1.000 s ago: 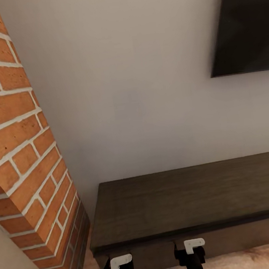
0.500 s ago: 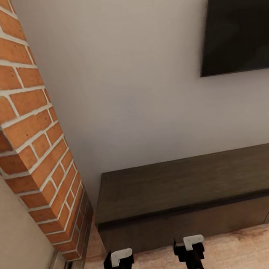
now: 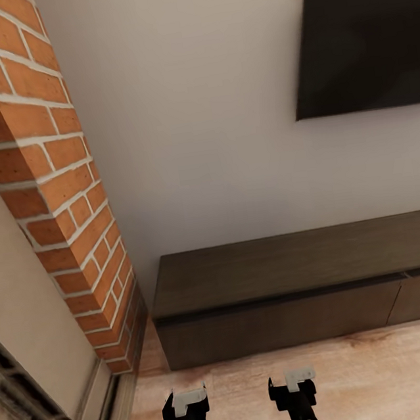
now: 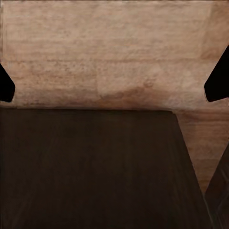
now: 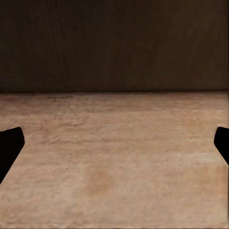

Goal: Place each of the two pumpkins and all three candles from the living room inside a cabinet in the living room (use any cabinet), then make sure every cabinet is closed, and position the cauldron so it is next to a table in the living room.

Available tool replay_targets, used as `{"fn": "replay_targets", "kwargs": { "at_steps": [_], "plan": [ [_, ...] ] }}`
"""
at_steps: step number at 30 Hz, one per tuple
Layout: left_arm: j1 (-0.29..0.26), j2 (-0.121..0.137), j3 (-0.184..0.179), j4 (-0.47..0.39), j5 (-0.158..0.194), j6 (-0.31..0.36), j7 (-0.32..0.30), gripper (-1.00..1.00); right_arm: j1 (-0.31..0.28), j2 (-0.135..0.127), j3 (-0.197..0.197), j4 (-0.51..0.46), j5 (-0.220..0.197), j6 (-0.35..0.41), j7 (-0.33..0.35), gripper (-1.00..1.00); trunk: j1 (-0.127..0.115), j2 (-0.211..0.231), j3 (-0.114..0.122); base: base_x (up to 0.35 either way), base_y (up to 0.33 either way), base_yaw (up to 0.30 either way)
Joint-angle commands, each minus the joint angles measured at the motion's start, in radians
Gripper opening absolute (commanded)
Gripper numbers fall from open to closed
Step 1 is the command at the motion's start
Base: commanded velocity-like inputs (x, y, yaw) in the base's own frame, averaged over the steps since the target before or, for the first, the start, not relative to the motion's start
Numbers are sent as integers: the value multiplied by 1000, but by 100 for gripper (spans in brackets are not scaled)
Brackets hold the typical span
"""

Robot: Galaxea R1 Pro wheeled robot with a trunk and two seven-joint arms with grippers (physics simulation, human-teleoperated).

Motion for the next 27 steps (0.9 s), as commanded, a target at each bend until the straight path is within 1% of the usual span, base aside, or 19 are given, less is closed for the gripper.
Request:
{"fn": "replay_targets", "kwargs": {
  "at_steps": [1, 14, 17, 21, 24, 27],
  "plan": [
    [-1, 0, -9, -1, 1, -2, 9, 100, -1, 1, -8, 1, 10, -3, 0, 100, -1, 0, -1, -325, -81, 0],
    [-1, 1, -11, -1, 1, -3, 9, 100, -1, 1, -7, 6, 11, -5, 4, 100, -1, 0, -1, -320, -81, 0],
    [-1, 4, -10, -1, 1, -5, 9, 100, -1, 1, -7, 6, 11, -6, 7, 100, -1, 0, -1, -116, -29, 0],
    [-1, 7, -8, -1, 4, -4, 9, 100, -1, 1, -6, 6, 11, -12, 16, 100, -16, 28, 12, -27, -7, 0],
    [-1, 8, -7, -1, 10, 1, 9, 100, -1, 1, -6, 17, 10, -40, 19, 100, -28, 49, 21, -6, -2, 0],
    [-1, 7, -5, 0, 16, 9, 11, 100, 0, 1, -7, 73, 9, -83, 27, 100, -39, 70, 30, -1, 0, 0]
  ]
}}
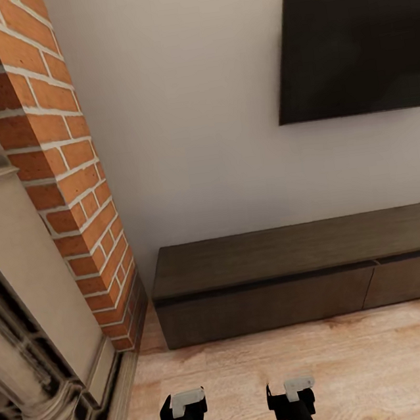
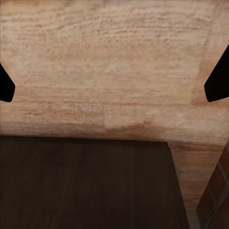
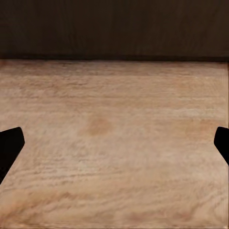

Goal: Place each of the two pumpkins and all three candles from the living room inside a cabinet in the living room (use any cabinet), then make sure every cabinet is closed, and position the cauldron so it is next to a table in the living room.

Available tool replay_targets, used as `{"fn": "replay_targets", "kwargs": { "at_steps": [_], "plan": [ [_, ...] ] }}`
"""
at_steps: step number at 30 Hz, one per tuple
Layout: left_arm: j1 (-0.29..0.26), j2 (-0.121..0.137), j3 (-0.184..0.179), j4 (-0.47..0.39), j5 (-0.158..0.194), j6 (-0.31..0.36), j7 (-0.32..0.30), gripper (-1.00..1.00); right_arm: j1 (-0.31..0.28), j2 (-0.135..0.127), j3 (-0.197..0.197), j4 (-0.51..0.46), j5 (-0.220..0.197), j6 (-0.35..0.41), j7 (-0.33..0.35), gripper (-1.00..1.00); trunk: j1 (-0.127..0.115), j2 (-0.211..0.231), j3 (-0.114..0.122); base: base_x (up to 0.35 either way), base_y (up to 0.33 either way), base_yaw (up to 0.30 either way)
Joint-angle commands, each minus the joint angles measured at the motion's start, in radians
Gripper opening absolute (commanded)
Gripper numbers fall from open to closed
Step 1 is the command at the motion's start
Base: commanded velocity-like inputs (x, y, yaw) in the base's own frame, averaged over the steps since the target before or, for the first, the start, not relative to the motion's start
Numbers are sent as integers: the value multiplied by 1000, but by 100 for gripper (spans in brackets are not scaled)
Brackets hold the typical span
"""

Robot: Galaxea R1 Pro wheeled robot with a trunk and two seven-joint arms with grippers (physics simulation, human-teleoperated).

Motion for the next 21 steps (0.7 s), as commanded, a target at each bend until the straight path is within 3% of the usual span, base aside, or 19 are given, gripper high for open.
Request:
{"fn": "replay_targets", "kwargs": {
  "at_steps": [1, 3, 4, 5, 7, 9, 10, 14, 15, 17, 18, 21],
  "plan": [
    [-1, 0, -7, 1, 3, 3, 10, 100, -1, 0, -8, 27, 10, -20, 0, 100, -4, 7, 2, 0, 0, 0],
    [-1, 1, -6, 18, 8, 12, 12, 100, 0, -5, -9, 74, 9, -52, 4, 100, -12, 21, 9, 0, 0, 0],
    [-1, 3, -6, 31, 16, 13, 13, 100, 1, -22, -9, 89, 8, -67, 5, 100, -16, 28, 12, 0, 0, 0],
    [-1, 10, -3, 51, 41, 11, 11, 100, 2, -48, -10, 103, 4, -89, 6, 100, -19, 35, 15, 0, 0, 0],
    [-1, 29, -1, 64, 87, 10, 7, 100, 6, -68, -11, 111, -6, -100, 7, 100, -27, 49, 21, 0, 0, 0],
    [-1, 47, 0, 74, 161, 15, -12, 100, 21, -92, -11, 116, -15, -102, 8, 100, -35, 63, 27, 0, 0, 0],
    [-1, 54, 0, 93, 221, 31, -54, 100, 41, -108, -11, 118, -19, -102, 11, 100, -39, 70, 30, 0, 0, 0],
    [-1, 52, 0, 123, 246, 88, -79, 100, 50, -114, -11, 119, -21, -103, 13, 100, -54, 98, 43, 0, 0, 0],
    [-1, 58, 0, 143, 251, 327, -141, 100, 59, -118, -11, 119, -22, -103, 29, 100, -58, 105, 46, 0, 0, 0],
    [-1, 60, -2, 145, 254, 384, -190, 100, 60, -116, -11, 119, -22, -103, 44, 100, -65, 119, 52, 0, 0, 0],
    [-1, 64, -1, 150, 257, 363, -219, 100, 67, -114, -11, 119, -22, -103, 59, 100, -69, 126, 56, 0, 0, 0],
    [-1, 74, -1, 155, 258, 336, -223, 100, 69, -117, -11, 119, -22, -103, 60, 100, -81, 147, 65, 0, 0, 0]
  ]
}}
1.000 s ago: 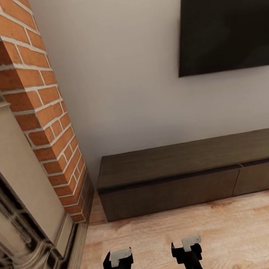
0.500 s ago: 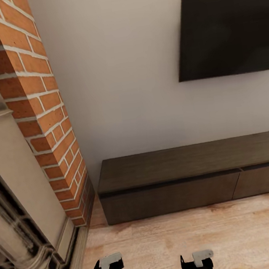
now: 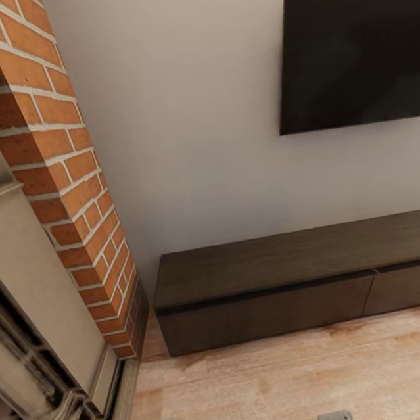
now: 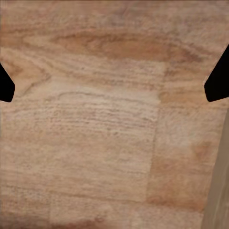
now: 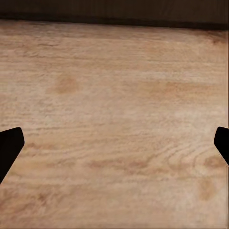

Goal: Place each of the two pumpkins and all three candles from the living room inside a cabinet in the living room (use any cabinet), then make sure every cabinet is closed, and position the cauldron so it is next to a table in the living room.

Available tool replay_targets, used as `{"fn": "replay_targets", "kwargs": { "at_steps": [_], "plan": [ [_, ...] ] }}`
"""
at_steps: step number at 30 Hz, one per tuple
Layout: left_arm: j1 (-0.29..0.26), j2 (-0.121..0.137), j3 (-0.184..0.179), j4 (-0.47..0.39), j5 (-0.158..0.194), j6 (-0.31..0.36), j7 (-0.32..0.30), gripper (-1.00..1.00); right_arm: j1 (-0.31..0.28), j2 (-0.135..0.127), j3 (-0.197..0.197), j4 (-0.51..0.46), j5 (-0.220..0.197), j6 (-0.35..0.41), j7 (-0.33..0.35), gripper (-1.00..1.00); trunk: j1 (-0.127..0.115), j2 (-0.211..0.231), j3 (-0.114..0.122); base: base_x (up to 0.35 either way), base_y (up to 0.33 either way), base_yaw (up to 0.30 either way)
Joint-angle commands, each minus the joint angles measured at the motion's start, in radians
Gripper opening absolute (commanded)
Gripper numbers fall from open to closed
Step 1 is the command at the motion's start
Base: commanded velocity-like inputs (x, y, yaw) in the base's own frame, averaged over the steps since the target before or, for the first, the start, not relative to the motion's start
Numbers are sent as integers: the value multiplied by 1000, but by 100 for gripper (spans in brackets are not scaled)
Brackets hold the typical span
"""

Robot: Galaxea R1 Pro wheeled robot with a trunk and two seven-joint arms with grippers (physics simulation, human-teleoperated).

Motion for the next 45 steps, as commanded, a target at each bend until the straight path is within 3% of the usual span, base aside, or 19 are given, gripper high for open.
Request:
{"fn": "replay_targets", "kwargs": {
  "at_steps": [1, 10, 27, 31, 39, 45],
  "plan": [
    [0, 6, -9, 0, 3, -10, 6, 100, -1, -2, -8, 4, 10, -5, -5, 100, -4, 7, 2, 0, 0, 0],
    [0, 23, -9, 2, 3, -30, -5, 100, -1, -12, -8, 4, 9, -4, -5, 100, -39, 70, 30, 8, 52, 0],
    [0, 25, -9, 2, 2, -37, -11, 100, -1, -15, -8, 4, 8, -5, -12, 100, -104, 189, 84, -38, 311, 0],
    [0, 25, -9, 4, 2, -76, -11, 100, -1, -16, -8, 4, 8, -5, -14, 100, -119, 217, 99, -32, 83, -83],
    [0, 23, -10, 5, 1, -87, -11, 100, -1, -20, -8, 4, 7, -5, -14, 100, -150, 273, 133, -101, 11, -196],
    [0, 23, -10, 5, 0, -87, -11, 100, -1, -22, -8, 4, -38, -4, -13, 100, -173, 315, 159, -271, 1, -201]
  ]
}}
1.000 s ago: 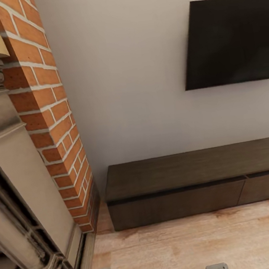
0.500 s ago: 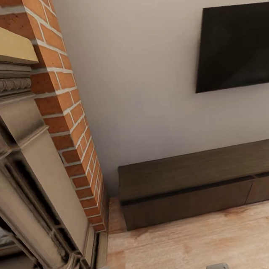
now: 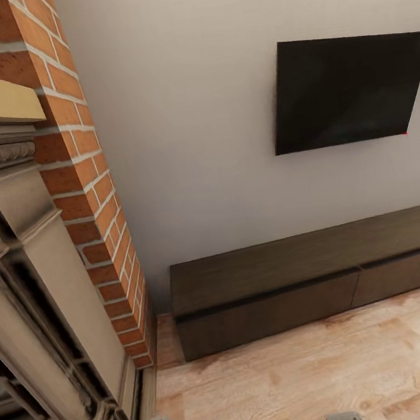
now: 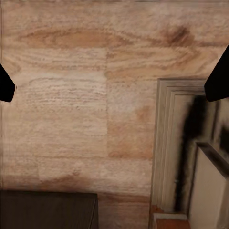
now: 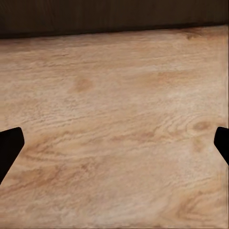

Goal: Place each of the two pumpkins and all three candles from the living room inside a cabinet in the living room (use any cabinet), then make sure every cabinet is closed, and position the cauldron so it is next to a table in the living room.

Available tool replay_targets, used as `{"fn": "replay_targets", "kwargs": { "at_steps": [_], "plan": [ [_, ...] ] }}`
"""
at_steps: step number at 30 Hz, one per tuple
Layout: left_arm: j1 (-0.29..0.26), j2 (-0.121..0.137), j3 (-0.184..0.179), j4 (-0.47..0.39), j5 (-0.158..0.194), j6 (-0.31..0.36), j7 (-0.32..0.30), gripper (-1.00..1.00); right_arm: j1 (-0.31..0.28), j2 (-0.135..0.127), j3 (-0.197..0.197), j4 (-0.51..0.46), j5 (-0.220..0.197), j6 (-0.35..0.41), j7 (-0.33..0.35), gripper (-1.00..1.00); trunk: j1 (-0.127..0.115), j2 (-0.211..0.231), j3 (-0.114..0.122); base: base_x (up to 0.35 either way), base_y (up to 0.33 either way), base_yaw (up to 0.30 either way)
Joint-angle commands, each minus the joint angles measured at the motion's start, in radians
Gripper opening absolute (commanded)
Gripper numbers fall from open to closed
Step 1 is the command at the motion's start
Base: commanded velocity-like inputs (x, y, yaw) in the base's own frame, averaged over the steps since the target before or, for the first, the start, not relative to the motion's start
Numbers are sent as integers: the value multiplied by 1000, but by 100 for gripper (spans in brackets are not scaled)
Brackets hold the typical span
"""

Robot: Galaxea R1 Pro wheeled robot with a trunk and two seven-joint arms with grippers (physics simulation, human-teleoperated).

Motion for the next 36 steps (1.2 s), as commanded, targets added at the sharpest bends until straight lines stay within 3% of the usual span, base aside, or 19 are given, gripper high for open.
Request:
{"fn": "replay_targets", "kwargs": {
  "at_steps": [1, 6, 17, 22, 28, 36],
  "plan": [
    [0, 0, -8, -1, 3, -2, 6, 100, -2, 0, -8, 3, 7, -5, -5, 100, -4, 7, 3, -150, 0, -119],
    [0, -1, -9, -1, 0, -3, 6, 100, -2, -4, -8, 3, -4, -5, -6, 100, -4, 7, 4, -58, 0, -46],
    [0, -7, -12, -2, -10, 8, -16, 100, -2, -6, -8, 3, -8, -5, -6, 100, -47, 84, 39, -5, 0, -6],
    [0, -9, -13, -2, -52, 8, -18, 100, -2, -13, -8, 2, -10, -5, -6, 100, -66, 119, 56, 0, 0, -163],
    [0, -9, -13, -2, -58, 7, -20, 100, -2, -16, -8, 2, -29, -5, -6, 100, -66, 119, 61, -6, -1, -269],
    [1, -9, -13, -2, -59, 7, -20, 100, -2, -17, -8, 2, -32, -5, -6, 100, -66, 119, 62, -282, -62, -62]
  ]
}}
